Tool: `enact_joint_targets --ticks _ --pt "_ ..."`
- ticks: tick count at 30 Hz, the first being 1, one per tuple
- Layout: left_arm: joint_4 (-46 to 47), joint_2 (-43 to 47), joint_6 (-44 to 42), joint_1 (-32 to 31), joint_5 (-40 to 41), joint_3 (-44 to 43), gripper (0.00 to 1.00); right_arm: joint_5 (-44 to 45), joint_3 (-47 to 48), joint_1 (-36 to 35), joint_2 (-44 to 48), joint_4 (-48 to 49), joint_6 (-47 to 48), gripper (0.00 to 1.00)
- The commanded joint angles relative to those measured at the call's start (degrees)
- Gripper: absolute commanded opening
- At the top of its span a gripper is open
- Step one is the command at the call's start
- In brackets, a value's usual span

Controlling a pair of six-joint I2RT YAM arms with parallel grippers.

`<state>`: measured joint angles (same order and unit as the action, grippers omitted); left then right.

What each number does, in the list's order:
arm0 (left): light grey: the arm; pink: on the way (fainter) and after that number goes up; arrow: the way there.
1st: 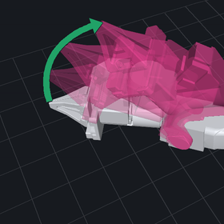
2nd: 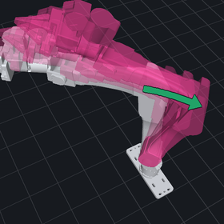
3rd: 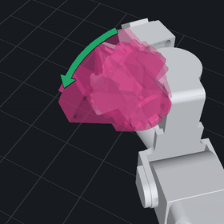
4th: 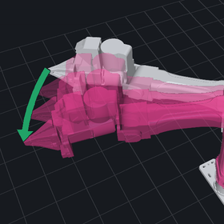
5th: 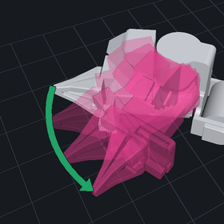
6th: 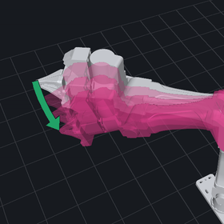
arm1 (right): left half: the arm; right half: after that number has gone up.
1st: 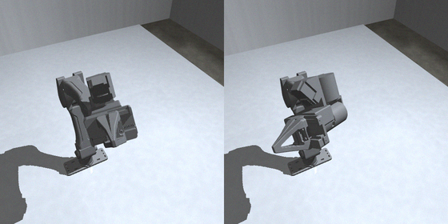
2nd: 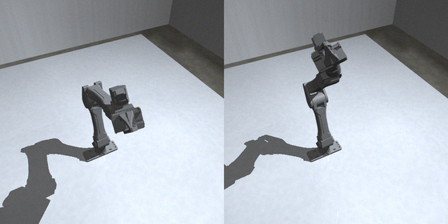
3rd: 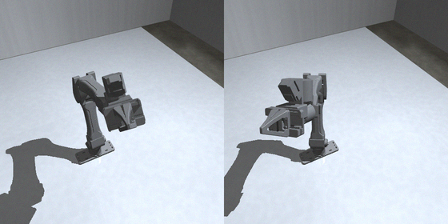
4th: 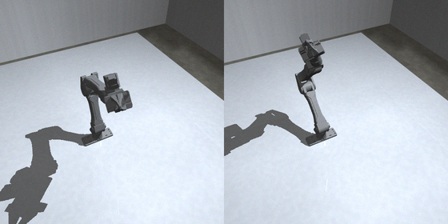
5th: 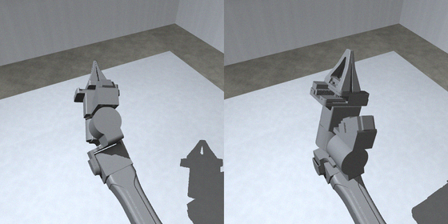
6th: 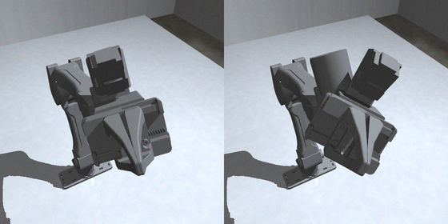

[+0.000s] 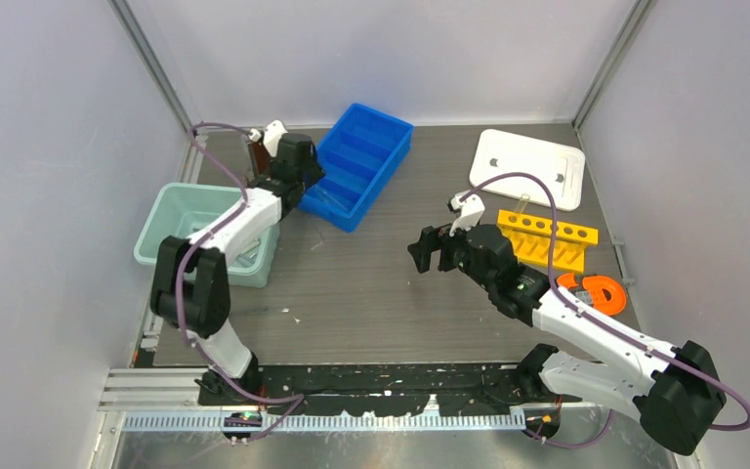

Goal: Organize the chemistry lab equipment

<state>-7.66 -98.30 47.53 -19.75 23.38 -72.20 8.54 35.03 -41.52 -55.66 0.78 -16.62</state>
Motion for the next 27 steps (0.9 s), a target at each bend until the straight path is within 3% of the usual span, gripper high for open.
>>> enact_joint_targets --ticks 1,7,10,15,18,23,27 --pt "-4.3 10.0 -13.3 0.2 -9.5 -0.9 0.45 1.8 1.3 -0.1 -0.2 1.3 0.8 0.93" --pt "-18.3 19.8 -24.8 0.2 -19.2 -2.7 0.73 3.6 4.9 -0.1 -5.2 -1.1 0.4 0.91" --pt "-24.7 23.9 -27.6 0.1 -22.8 -2.2 0.97 7.3 9.7 -0.1 -8.2 -5.9 0.3 0.88" --pt "-33.1 30.3 -30.3 0.1 -28.9 2.1 1.00 13.4 18.3 1.0 -18.4 -13.3 6.1 0.81" --pt "-34.4 34.7 -31.7 0.1 -32.0 7.4 1.00 15.5 25.7 3.8 -24.6 -18.6 8.6 0.72" --pt "-32.7 42.5 -30.9 0.1 -37.9 15.7 1.00 10.4 36.7 12.8 -36.5 -24.8 9.4 0.58" --pt "-31.5 48.3 -31.5 -0.1 -37.9 19.4 1.00 8.2 44.8 17.6 -45.3 -29.0 9.9 0.56"
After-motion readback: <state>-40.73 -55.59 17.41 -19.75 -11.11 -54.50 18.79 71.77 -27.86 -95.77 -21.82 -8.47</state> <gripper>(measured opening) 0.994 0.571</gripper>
